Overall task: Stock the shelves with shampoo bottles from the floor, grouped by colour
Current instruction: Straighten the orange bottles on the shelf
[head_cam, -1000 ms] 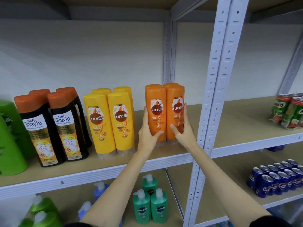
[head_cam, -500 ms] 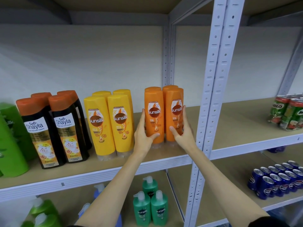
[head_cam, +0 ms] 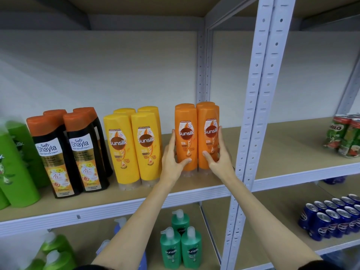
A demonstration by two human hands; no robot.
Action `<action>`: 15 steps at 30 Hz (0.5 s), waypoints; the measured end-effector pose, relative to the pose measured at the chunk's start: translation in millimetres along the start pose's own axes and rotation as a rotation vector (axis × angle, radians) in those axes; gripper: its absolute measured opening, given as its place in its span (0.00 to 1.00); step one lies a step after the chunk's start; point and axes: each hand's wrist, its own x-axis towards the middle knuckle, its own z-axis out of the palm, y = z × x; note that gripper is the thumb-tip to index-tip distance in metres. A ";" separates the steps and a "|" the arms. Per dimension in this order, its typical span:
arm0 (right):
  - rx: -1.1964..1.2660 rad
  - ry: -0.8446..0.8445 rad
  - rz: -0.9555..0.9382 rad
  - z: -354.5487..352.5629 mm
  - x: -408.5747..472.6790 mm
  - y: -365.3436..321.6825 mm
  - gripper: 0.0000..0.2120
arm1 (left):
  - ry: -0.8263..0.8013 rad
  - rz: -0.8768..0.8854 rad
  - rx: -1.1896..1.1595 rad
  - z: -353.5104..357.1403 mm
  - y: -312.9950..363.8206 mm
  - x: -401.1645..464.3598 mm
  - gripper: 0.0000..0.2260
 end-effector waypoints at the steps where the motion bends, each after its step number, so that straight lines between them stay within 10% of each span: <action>1: -0.007 0.000 0.004 -0.2 0.3 -0.1 0.39 | 0.005 -0.003 0.007 0.5 -0.3 0.2 0.38; 15: -0.051 0.033 -0.017 -1.3 -2.1 -1.4 0.38 | -0.022 -0.006 0.047 4.8 4.4 -1.4 0.38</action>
